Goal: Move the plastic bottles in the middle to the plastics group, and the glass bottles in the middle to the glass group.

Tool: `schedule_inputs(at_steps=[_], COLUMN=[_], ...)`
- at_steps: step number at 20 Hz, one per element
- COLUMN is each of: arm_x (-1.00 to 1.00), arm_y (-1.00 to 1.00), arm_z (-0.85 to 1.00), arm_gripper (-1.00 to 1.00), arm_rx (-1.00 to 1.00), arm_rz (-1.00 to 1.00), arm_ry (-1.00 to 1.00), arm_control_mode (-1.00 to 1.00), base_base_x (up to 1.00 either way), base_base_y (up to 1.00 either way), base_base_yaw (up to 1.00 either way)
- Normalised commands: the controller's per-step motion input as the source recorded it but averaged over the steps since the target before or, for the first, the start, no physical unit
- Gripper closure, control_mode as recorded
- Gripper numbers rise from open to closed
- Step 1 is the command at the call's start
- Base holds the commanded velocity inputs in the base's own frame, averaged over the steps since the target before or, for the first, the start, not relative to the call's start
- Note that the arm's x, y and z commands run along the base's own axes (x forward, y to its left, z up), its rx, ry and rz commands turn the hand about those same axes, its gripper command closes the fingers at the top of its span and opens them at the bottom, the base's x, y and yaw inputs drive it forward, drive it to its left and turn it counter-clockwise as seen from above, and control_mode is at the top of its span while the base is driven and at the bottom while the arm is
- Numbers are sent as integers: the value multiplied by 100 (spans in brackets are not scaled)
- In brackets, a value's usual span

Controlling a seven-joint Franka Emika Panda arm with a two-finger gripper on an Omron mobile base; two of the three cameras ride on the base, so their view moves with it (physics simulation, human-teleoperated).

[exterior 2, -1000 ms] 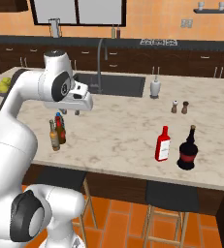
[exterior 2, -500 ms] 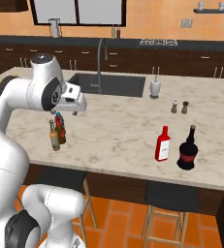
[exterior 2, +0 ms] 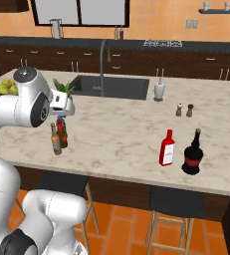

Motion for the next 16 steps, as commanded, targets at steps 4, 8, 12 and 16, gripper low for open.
schedule_inputs(at_steps=[4, 8, 12, 16], arm_x=[3, 0, 0, 1], arm_y=[72, 58, 39, 31], arm_z=[-42, -47, -51, -40], arm_gripper=[-100, -100, -100, -100], arm_rx=[0, 0, 0, 0], arm_rz=[0, -5, -9, -8], arm_ry=[-1, -1, -4, -7], arm_control_mode=[-100, -100, -100, -100], base_base_x=[0, 0, 0, 0], base_base_y=[0, 0, 0, 0], base_base_yaw=[0, 0, 0, 0])
